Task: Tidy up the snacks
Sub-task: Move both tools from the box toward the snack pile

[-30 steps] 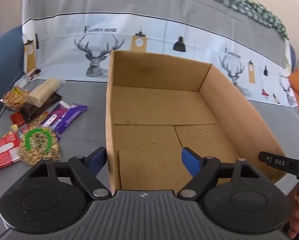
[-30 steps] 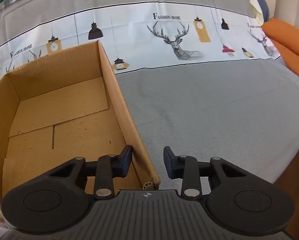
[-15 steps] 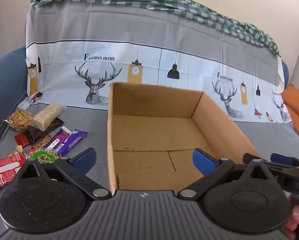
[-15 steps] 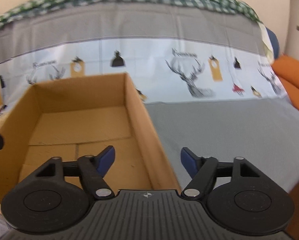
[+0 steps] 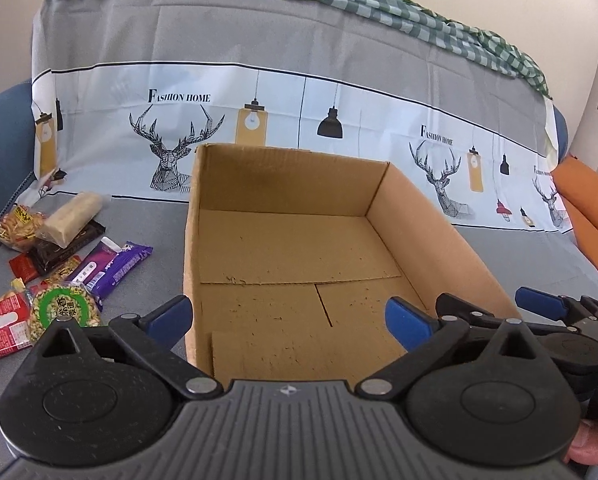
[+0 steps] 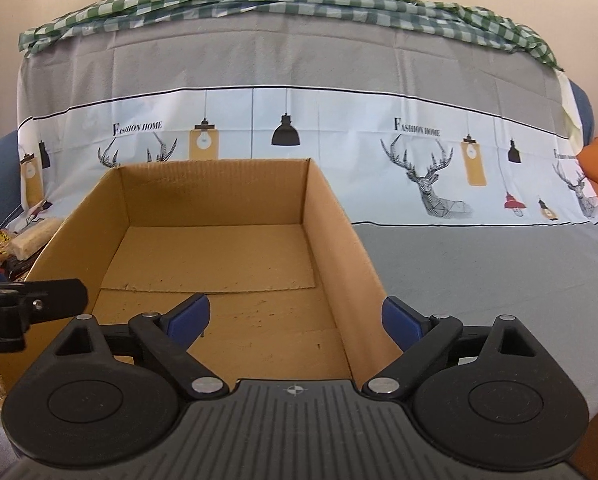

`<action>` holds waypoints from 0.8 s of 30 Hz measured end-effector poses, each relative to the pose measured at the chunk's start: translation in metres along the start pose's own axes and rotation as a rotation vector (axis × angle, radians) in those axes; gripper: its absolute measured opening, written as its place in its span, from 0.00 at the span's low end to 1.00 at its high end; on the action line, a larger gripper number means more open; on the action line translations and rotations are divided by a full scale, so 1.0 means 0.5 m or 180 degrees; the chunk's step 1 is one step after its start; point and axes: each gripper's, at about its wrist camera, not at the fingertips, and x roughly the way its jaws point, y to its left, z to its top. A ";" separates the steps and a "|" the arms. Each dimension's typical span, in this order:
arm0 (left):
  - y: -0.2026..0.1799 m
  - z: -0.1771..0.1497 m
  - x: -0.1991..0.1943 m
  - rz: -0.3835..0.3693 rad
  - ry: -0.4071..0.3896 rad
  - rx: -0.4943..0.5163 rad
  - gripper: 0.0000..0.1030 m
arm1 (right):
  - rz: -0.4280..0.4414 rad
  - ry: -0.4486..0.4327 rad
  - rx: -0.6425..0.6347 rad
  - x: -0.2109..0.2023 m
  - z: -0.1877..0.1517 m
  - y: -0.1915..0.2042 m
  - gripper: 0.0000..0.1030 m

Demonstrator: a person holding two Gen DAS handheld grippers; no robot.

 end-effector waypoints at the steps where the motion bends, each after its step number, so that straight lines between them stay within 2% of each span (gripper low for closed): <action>1: 0.000 0.000 0.001 -0.0005 0.0003 0.0002 0.99 | -0.0002 0.0003 -0.0011 0.000 0.001 0.001 0.91; 24: -0.009 -0.003 0.000 -0.0045 -0.0007 0.0007 0.99 | 0.0032 0.0062 -0.0148 0.007 -0.005 0.011 0.92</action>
